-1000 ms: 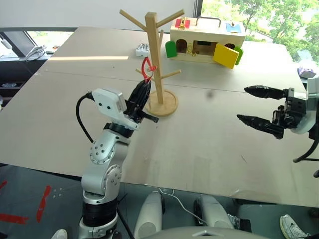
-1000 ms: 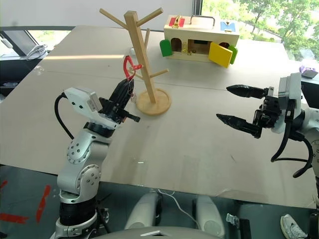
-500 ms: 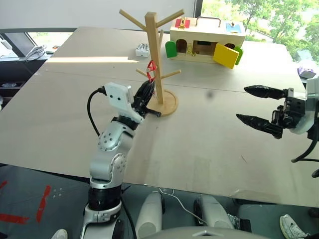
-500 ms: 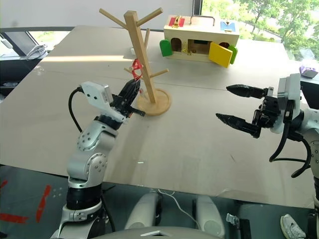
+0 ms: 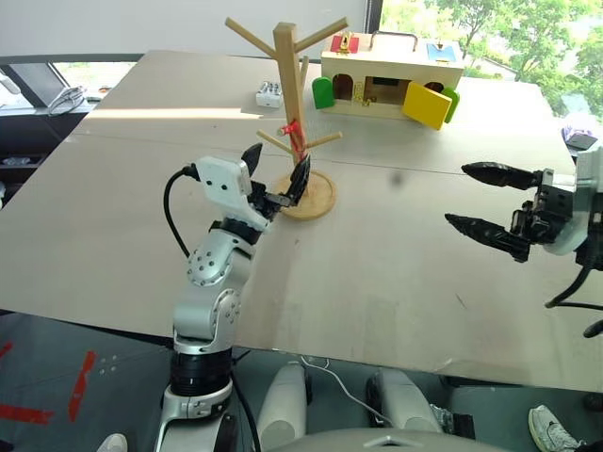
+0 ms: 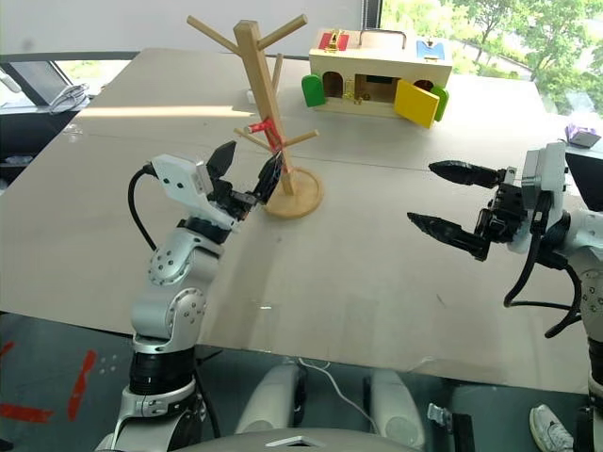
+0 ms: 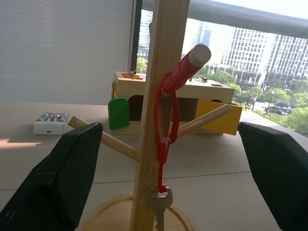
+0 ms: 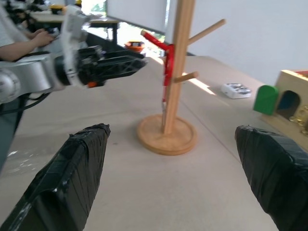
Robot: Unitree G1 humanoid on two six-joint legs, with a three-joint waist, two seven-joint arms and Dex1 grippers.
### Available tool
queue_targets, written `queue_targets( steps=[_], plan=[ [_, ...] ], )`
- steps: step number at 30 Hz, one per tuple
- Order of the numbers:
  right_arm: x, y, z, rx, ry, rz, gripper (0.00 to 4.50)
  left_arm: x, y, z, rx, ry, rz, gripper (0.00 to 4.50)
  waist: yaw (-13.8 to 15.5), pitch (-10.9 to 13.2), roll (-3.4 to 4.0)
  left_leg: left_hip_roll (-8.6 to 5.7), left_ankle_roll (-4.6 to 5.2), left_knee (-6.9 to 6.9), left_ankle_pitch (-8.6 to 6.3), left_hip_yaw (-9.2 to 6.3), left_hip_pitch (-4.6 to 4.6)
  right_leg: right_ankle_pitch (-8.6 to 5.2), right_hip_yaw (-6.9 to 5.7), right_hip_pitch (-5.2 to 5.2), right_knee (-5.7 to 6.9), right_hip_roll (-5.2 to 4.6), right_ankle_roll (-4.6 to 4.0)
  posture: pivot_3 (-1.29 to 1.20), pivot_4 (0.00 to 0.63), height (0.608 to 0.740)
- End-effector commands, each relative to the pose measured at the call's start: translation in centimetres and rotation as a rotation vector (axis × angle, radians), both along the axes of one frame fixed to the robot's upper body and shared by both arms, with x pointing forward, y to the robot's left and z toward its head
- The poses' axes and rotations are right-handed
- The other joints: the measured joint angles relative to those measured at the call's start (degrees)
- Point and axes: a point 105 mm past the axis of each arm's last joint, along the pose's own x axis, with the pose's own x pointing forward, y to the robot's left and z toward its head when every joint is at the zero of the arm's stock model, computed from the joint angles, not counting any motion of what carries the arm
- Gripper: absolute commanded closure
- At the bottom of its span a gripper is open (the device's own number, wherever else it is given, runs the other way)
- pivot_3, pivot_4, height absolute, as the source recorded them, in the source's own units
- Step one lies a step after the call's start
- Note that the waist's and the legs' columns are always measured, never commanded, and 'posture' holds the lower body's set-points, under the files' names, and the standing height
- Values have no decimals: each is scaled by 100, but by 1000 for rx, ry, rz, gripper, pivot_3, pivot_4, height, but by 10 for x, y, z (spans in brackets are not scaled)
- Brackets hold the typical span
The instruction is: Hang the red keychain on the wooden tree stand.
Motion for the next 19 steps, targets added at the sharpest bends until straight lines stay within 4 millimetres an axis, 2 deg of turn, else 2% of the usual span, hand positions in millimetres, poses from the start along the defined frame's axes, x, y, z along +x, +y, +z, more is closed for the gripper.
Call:
queue_targets(
  steps=[1, 3, 7, 10, 14, 19],
  plan=[
    [29, -14, -11, 147, -24, -277, 0, 0, 37, -25, 22, 60, 147, 60, -13, -1, -1, 1, 0, 1, 0, 0, 1, 0, 1, 0, 1, 1, 0, 0, 150, 740],
    [43, -20, -25, 222, -18, -419, 0, 6, 56, -43, 46, 118, 211, 60, -16, -1, 0, 1, -1, -1, 0, 2, 9, 0, 2, 0, 11, 2, 0, 0, 150, 740],
    [61, -28, -55, 260, -4, -649, 0, 18, 89, -57, 39, 170, 293, 60, 6, 1, 3, -1, -1, 0, 1, 5, 5, 0, 3, -6, 16, 0, 0, 0, 150, 740],
    [68, -32, -73, 260, -20, -779, 0, 24, 105, -66, 49, 192, 327, 60, 14, 0, 2, -2, -1, -1, 1, 2, 0, 0, -2, -9, 13, -1, 0, 0, 150, 740],
    [74, -40, -92, 222, -52, -918, 0, 31, 108, -78, 37, 217, 340, 60, 8, -1, 3, -2, -2, -6, 1, 5, 1, 0, 1, -12, 13, -3, -1, 0, 150, 740],
    [78, -50, -105, 211, -60, -1008, 0, 33, 96, -84, 31, 222, 324, 60, 4, -1, 4, -2, -2, -6, 1, 6, 2, 0, 2, -11, 15, -3, -1, 0, 150, 740]
  ],
)
